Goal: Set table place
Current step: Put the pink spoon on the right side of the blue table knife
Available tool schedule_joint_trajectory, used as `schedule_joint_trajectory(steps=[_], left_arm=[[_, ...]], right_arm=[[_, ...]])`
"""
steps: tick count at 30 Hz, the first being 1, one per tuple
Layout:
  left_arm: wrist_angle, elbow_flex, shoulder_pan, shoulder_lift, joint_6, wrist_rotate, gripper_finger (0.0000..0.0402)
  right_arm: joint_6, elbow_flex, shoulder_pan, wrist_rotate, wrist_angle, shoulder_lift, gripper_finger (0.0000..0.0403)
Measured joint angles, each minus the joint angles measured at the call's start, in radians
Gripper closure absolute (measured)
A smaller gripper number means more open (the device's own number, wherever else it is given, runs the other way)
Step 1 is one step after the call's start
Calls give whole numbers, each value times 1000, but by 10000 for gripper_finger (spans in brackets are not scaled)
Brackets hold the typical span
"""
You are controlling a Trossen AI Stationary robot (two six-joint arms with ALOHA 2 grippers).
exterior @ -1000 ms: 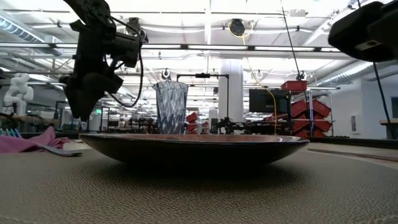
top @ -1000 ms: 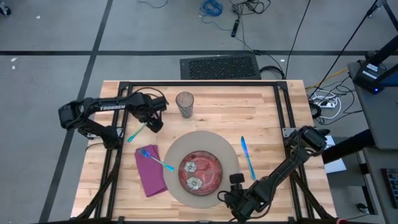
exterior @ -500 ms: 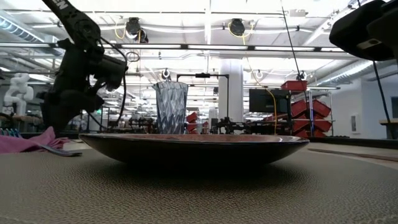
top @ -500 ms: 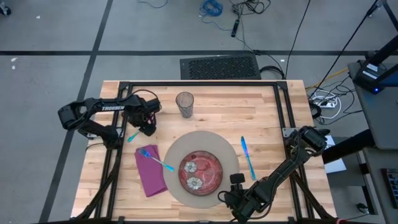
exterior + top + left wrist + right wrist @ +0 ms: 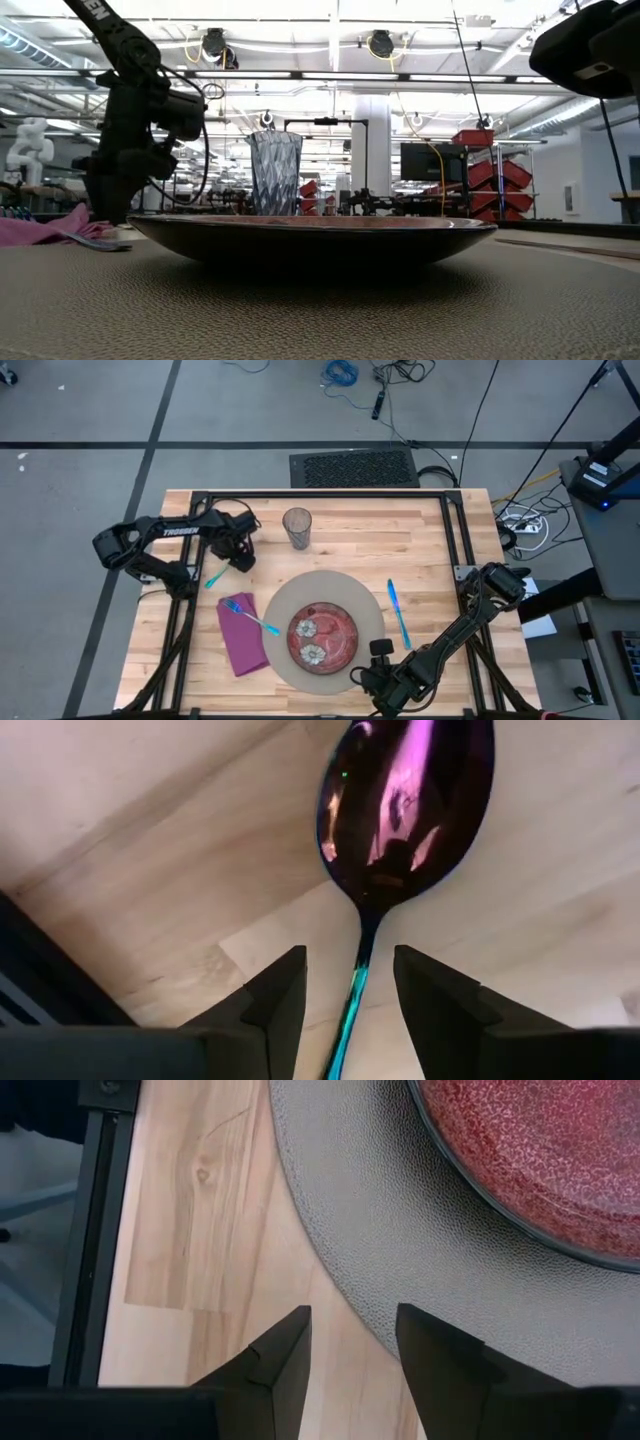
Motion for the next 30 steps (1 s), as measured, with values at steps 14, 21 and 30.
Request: schedule_joint_trajectory(steps=[14, 21, 30], left_arm=[[67, -27, 27, 82, 12, 80, 318], [75, -28, 25, 81, 4, 91, 393], [77, -20, -18, 80, -18, 59, 400]], right_arm=[[29, 0, 2, 0, -2, 0, 266], [29, 0, 3, 0, -1, 0, 266], [34, 0, 8, 0, -1, 0, 266]])
